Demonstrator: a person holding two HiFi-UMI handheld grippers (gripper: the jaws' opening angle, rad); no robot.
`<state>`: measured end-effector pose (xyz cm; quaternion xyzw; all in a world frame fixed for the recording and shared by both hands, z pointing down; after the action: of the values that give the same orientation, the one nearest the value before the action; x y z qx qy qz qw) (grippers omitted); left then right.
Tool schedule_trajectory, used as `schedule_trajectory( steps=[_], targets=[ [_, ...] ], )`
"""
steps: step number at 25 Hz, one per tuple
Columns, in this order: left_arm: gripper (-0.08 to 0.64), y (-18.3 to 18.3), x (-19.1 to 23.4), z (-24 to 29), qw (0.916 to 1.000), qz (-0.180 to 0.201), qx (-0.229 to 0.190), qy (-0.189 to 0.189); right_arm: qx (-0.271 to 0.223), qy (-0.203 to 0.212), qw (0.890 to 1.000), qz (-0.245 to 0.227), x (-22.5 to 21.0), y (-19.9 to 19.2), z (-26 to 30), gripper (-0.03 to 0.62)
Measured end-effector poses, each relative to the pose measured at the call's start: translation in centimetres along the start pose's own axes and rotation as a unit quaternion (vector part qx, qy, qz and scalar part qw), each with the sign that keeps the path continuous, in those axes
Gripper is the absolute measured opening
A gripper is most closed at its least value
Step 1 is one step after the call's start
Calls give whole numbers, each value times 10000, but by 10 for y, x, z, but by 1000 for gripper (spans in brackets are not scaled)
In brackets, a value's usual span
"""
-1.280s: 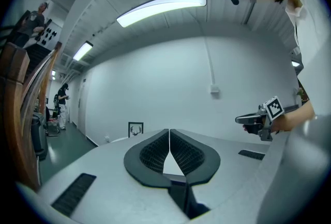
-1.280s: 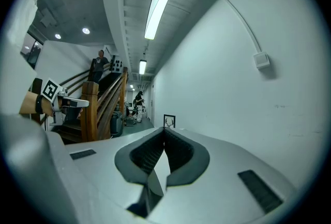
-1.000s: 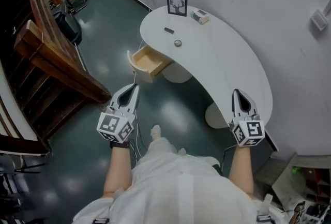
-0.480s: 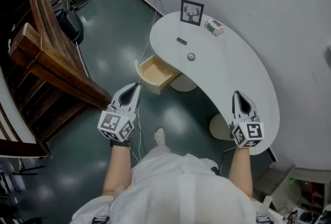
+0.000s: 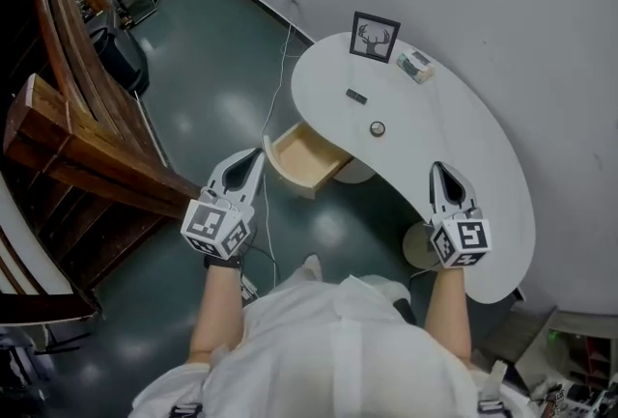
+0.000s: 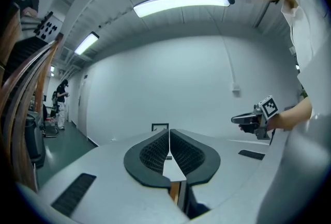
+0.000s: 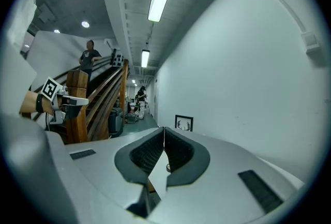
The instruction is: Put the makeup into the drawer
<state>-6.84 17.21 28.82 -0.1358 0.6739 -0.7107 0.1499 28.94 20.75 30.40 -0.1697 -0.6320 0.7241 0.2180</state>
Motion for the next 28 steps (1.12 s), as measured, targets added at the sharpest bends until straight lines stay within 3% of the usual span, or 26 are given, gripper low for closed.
schedule_trajectory(
  steps=[13,21,28],
  targets=[
    [20,-16,41,53,9996,-259,96,-105,450,354,9983,-107,-4,-2,88,9],
    [20,-22,56,121,9992,-105,300,-246,807,714,9942,33,-36,-19,162,11],
    [20,-32,54,194,9971,-23,534,-539,1380,1228,9828,68,-65,-45,231,13]
  ],
)
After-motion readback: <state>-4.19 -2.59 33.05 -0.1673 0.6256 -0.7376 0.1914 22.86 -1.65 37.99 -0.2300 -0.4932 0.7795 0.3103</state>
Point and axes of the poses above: the fingertips, and each gripper's own axes: z forward along the fingers, x to its left, y out of its top, the point moved 3 cm from there along -z, backward along the fingers, and after that the axes turned 15 degrees about y, right-handed, at the moved point
